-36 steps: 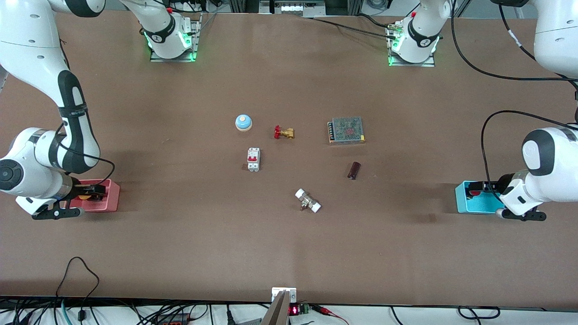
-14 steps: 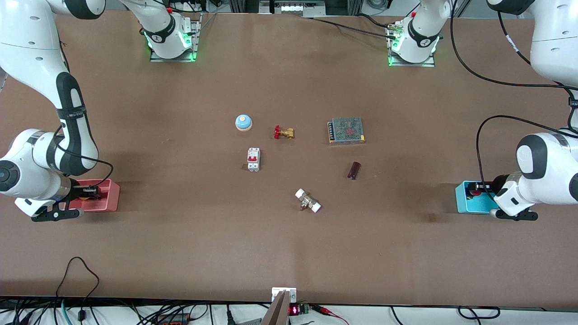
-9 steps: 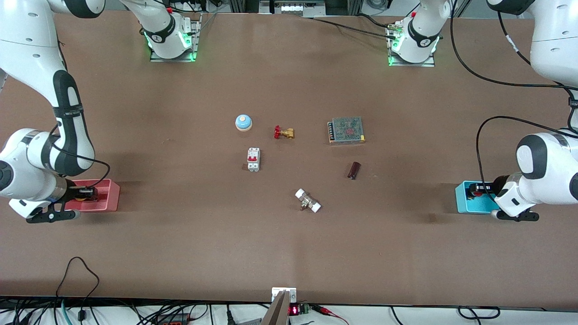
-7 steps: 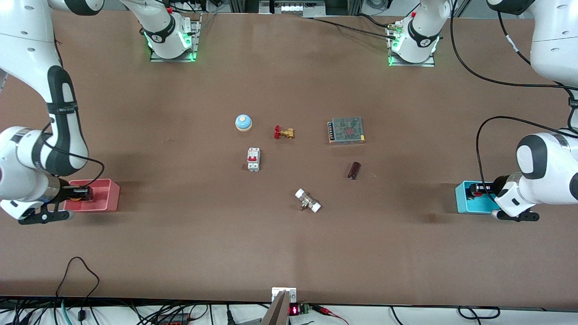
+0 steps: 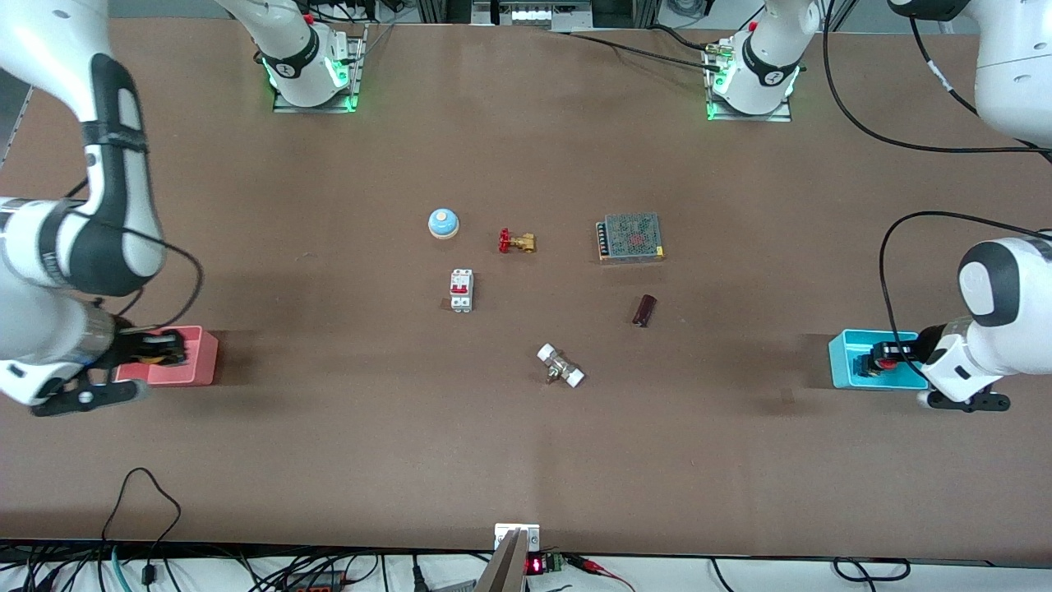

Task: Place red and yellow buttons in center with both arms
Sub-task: 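Lift the yellow button with the right gripper while the left lifts red, then lower both buttons onto the table center and open both grippers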

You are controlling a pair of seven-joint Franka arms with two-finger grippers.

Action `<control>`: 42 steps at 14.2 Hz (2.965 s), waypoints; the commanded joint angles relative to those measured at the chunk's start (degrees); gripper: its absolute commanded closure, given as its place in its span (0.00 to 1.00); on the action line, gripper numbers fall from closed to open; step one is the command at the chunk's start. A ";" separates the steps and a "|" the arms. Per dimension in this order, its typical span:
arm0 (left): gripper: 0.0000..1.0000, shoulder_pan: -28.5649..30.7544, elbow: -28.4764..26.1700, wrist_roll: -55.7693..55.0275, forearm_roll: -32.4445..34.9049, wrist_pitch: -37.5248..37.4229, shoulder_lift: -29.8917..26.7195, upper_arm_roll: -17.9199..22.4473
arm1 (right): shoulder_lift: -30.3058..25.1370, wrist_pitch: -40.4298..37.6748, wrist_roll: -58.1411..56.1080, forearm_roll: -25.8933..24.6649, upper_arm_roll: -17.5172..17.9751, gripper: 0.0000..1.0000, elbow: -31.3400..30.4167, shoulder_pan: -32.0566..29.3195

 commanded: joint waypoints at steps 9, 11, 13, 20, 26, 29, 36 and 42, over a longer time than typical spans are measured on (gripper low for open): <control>0.85 -1.63 -0.71 -7.41 3.65 -8.90 -7.78 -4.44 | 1.75 8.30 15.67 9.97 -0.51 0.70 -9.27 13.54; 0.85 -1.72 -1.32 -13.02 3.47 -9.25 -7.35 -8.12 | 2.81 12.52 19.37 9.96 -0.51 0.70 -12.18 15.58; 0.85 -2.85 -2.11 -18.65 3.47 -9.08 -6.38 -11.03 | 2.89 17.09 22.27 10.05 -0.51 0.70 -15.16 17.50; 0.85 -13.40 -2.99 -33.77 1.80 -4.26 -1.90 -11.13 | 5.53 21.94 29.67 10.14 -0.51 0.70 -16.67 21.38; 0.85 -17.63 -4.75 -39.24 1.80 0.23 0.12 -11.13 | 5.19 21.24 32.91 10.14 -0.60 0.00 -16.24 21.20; 0.75 -17.89 -4.84 -39.42 1.80 1.21 1.79 -11.13 | 1.24 20.98 33.98 10.05 -0.86 0.00 -15.97 21.21; 0.17 -17.02 -3.44 -38.54 1.98 0.24 0.31 -10.78 | -11.24 8.08 33.45 9.26 -2.88 0.00 -15.79 20.59; 0.08 -14.30 -2.91 -38.01 2.77 -2.13 -5.75 -9.81 | -14.07 -8.45 28.81 4.35 -9.64 0.00 -6.85 20.59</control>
